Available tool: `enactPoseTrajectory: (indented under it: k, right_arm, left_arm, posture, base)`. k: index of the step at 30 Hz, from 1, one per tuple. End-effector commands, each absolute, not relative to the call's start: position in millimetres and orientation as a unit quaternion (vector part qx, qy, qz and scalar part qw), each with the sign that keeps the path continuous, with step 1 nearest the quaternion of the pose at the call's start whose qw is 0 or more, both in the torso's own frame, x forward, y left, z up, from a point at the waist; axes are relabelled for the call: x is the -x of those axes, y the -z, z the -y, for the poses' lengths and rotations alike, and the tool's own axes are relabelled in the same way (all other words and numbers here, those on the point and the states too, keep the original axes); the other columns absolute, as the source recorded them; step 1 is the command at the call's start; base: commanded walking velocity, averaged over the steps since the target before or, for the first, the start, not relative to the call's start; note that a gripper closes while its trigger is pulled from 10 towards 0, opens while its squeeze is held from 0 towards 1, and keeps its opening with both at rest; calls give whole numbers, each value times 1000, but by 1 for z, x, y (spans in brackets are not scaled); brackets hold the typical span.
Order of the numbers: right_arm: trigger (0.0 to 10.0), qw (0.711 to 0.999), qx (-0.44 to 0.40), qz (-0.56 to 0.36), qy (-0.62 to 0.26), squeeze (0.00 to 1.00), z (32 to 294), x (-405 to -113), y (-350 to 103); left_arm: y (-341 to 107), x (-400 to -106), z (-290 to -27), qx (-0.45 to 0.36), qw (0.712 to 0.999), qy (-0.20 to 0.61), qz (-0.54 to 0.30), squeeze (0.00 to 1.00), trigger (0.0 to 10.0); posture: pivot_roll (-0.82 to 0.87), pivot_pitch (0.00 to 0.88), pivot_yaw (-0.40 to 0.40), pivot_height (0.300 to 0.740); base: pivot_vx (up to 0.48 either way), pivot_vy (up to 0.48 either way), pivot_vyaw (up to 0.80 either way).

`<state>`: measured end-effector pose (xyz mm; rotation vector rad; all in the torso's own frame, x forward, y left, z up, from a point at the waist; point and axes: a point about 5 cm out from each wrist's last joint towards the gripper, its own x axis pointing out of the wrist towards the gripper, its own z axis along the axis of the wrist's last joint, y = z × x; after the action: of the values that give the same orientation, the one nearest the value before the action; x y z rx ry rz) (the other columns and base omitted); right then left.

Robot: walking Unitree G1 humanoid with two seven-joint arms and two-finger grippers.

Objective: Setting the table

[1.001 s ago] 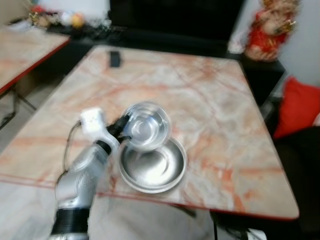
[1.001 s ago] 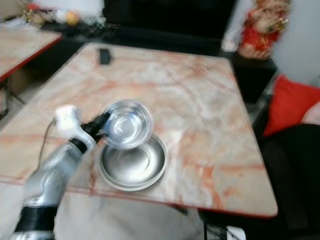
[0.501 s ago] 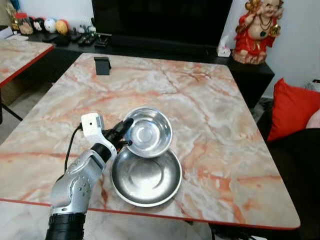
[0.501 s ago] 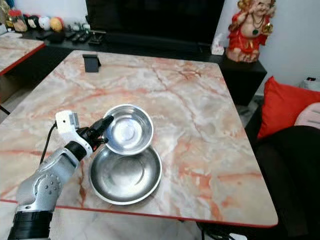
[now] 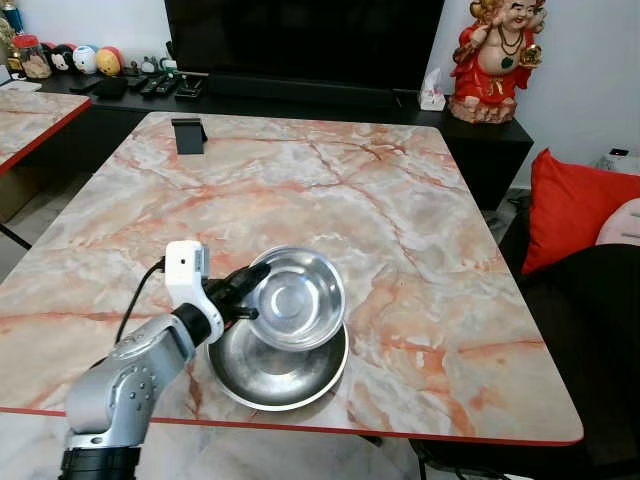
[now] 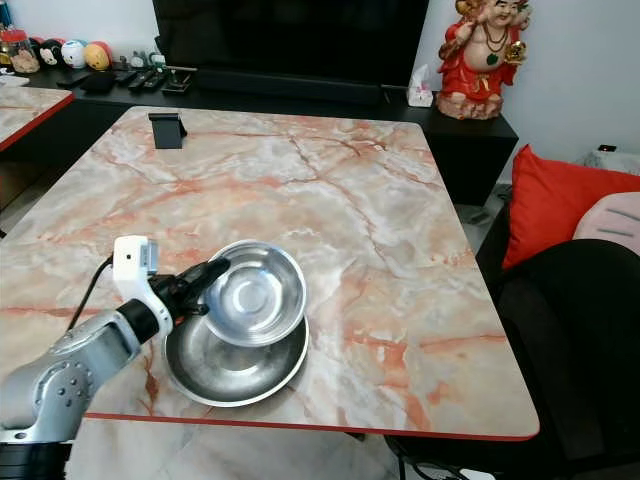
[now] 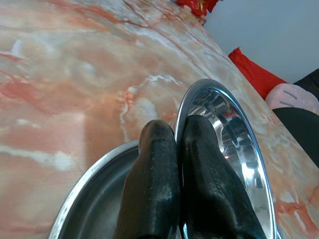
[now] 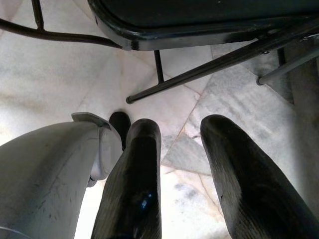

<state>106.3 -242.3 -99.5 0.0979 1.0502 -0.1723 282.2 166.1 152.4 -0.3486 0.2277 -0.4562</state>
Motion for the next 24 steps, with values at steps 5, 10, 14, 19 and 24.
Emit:
enactPoseTrajectory:
  k: [5, 10, 14, 19, 24]
  right_arm:
    - [10000, 857, -40, -508, 78, 0, 245, -104, 100]
    - [10000, 856, -40, -509, 78, 0, 245, -103, 100]
    - [10000, 856, -39, -509, 75, 0, 246, -103, 100]
    - [10000, 856, -40, -509, 75, 0, 246, -104, 99]
    - [10000, 856, -40, -509, 74, 0, 246, -104, 99]
  left_arm:
    - [-153, -278, -165, 165, 953, 225, -120, 0, 10000]
    - [-149, -272, -166, 163, 950, 226, -140, 0, 10000]
    - [-147, -269, -168, 160, 951, 223, -144, 0, 10000]
    - [-144, -267, -169, 157, 951, 217, -152, 0, 10000]
    - [-144, -266, -171, 161, 951, 213, -155, 0, 10000]
  posture:
    - [115, 0, -61, 715]
    - [119, 0, -63, 715]
    - [122, 0, -66, 715]
    - [120, 0, -65, 715]
    - [123, 0, -66, 715]
  base:
    - [0, 0, 0]
    - [0, 0, 0]
    - [0, 0, 0]
    - [0, 0, 0]
    - [0, 0, 0]
